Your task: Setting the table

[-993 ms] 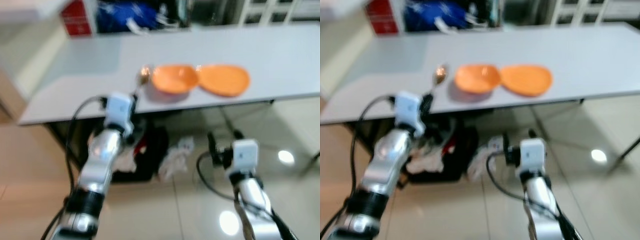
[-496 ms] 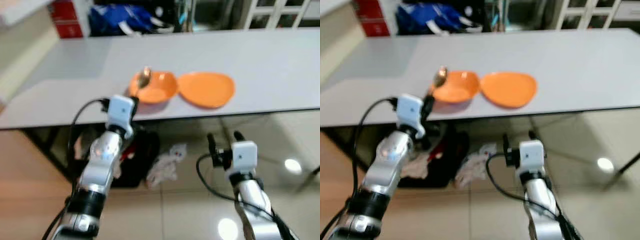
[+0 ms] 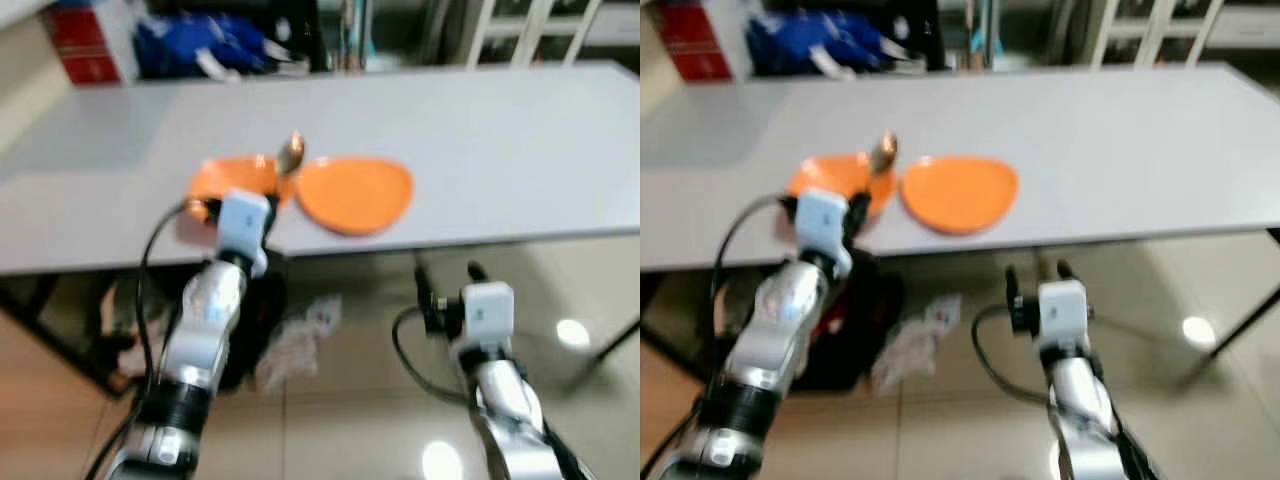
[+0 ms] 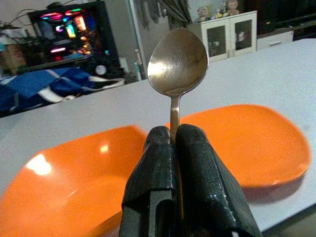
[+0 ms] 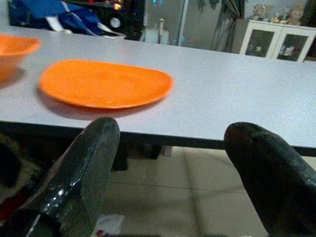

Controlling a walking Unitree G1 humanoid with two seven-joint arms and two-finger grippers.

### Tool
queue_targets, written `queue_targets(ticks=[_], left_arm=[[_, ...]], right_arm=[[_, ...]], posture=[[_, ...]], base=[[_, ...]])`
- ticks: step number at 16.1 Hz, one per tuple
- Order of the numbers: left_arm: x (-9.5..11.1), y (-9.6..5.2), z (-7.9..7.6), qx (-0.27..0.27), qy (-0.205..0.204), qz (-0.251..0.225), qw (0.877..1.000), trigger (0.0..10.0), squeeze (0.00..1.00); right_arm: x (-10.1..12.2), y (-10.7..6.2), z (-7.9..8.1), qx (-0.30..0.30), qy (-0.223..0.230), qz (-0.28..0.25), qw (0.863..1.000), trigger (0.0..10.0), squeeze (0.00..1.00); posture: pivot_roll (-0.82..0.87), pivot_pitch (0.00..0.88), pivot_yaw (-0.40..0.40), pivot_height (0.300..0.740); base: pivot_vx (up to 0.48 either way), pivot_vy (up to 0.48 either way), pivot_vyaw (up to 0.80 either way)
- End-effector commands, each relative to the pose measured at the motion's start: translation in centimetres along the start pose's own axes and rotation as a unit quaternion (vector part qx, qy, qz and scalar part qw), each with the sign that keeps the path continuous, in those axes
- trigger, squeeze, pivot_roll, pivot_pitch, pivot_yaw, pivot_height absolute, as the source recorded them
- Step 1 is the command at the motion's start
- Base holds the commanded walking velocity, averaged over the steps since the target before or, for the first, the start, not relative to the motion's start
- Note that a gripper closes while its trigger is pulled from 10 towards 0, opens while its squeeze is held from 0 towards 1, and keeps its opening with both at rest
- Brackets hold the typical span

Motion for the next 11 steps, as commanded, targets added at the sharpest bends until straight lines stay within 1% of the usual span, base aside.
queue_targets(ticks=[1, 7, 11], left_arm=[[0.85, 0.42, -0.9, -0.015, 0.002, -0.014, 1.0, 0.0, 0.0], [0.82, 0.48, -1.08, -0.022, 0.003, -0.015, 1.0, 0.0, 0.0], [0.76, 0.71, -0.9, -0.02, 0.005, -0.014, 1.0, 0.0, 0.0]], right_arm=[[0.25, -0.03, -0.77, -0.011, -0.004, -0.003, 1.0, 10.0, 0.0], [0.15, 0.0, -0.67, -0.01, -0.005, -0.003, 1.0, 10.0, 0.0], [0.12, -0.06, -0.84, -0.011, -0.006, -0.003, 1.0, 10.0, 0.0]], posture=[[-0.07, 0.0, 0.06, 0.731], [-0.07, 0.0, 0.064, 0.731], [-0.07, 0.0, 0.066, 0.731]], base=[[0.277, -0.386, 0.0], [0.278, -0.387, 0.0], [0.281, -0.385, 0.0]])
Point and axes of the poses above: a point about 5 cm out from each wrist's last joint towards the gripper, its own y axis pointing out of the wrist towards the gripper, its own x axis along the axis of the wrist's last joint, z = x × y, the point moved 5 cm from there along y, pointing out of the wrist towards the gripper
